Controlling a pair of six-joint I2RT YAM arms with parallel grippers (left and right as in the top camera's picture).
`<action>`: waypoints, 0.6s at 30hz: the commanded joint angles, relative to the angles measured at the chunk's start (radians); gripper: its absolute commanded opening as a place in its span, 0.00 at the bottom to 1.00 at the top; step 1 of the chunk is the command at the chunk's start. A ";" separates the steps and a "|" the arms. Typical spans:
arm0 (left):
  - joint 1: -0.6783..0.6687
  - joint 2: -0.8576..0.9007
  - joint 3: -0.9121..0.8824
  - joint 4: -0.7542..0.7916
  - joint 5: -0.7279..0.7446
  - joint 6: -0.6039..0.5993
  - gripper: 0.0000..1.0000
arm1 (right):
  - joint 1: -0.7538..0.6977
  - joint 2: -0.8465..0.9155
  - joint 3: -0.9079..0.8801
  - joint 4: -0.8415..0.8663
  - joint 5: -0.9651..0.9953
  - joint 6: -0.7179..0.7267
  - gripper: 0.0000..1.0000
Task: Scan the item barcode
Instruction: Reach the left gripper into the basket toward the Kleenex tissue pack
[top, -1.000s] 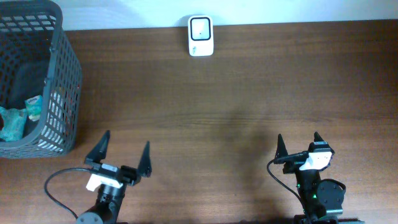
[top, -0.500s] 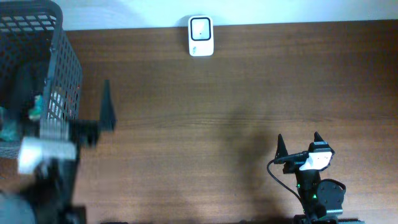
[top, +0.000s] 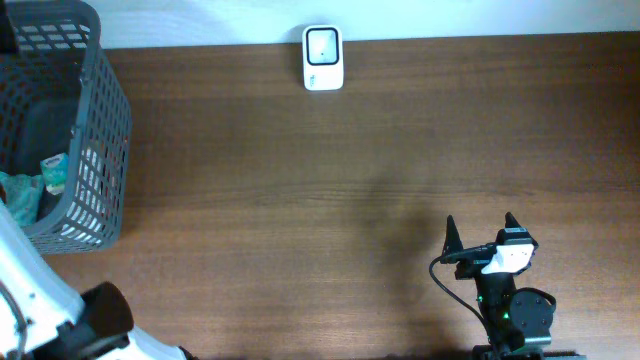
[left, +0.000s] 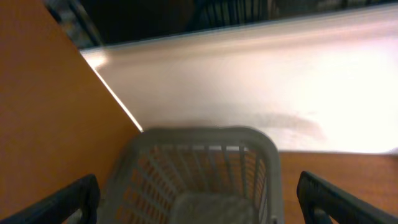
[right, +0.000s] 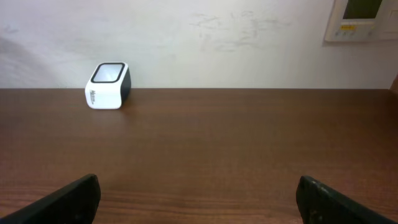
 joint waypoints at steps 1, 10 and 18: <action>0.045 0.048 0.027 -0.018 0.023 -0.022 0.99 | -0.006 -0.006 -0.007 -0.003 0.002 -0.004 0.99; 0.061 0.155 0.026 -0.116 -0.110 -0.022 0.99 | -0.006 -0.006 -0.007 -0.003 0.002 -0.004 0.98; 0.061 0.268 0.026 -0.217 -0.058 -0.025 0.99 | -0.006 -0.006 -0.007 -0.003 0.002 -0.004 0.98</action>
